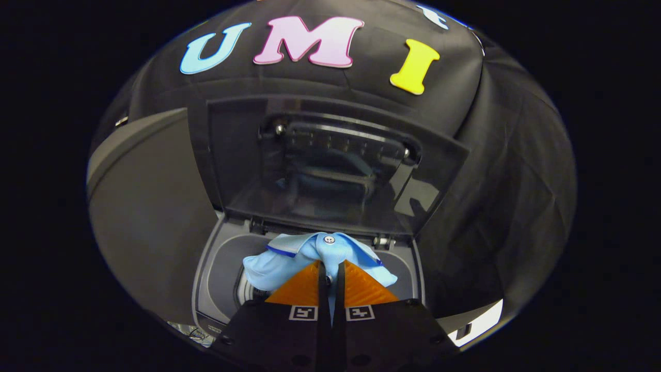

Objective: Put the clothes into the washing machine and then close the washing machine lid.

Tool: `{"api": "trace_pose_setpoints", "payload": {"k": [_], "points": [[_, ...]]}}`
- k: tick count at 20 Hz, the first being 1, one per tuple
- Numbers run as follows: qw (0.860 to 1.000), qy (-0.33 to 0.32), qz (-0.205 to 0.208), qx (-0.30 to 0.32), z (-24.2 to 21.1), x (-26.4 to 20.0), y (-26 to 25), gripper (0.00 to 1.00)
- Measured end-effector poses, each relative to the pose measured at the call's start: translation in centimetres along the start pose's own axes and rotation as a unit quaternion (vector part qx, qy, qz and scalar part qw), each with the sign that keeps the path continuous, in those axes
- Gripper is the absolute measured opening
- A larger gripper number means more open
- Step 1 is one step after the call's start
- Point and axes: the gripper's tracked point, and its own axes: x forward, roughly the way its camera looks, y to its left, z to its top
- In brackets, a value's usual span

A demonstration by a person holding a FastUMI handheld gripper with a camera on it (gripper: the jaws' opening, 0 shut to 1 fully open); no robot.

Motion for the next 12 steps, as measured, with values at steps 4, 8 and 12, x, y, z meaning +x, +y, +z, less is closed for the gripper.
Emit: {"api": "trace_pose_setpoints", "payload": {"k": [4, 8, 12], "points": [[0.999, 0.046, 0.007, 0.012, -3.1, 2.6, 0.6, 0.05], [0.996, 0.091, 0.012, 0.021, -6.2, 4.9, 1.0, 0.05], [0.992, 0.124, 0.016, 0.035, -9.0, 6.8, 1.2, 0.05]]}}
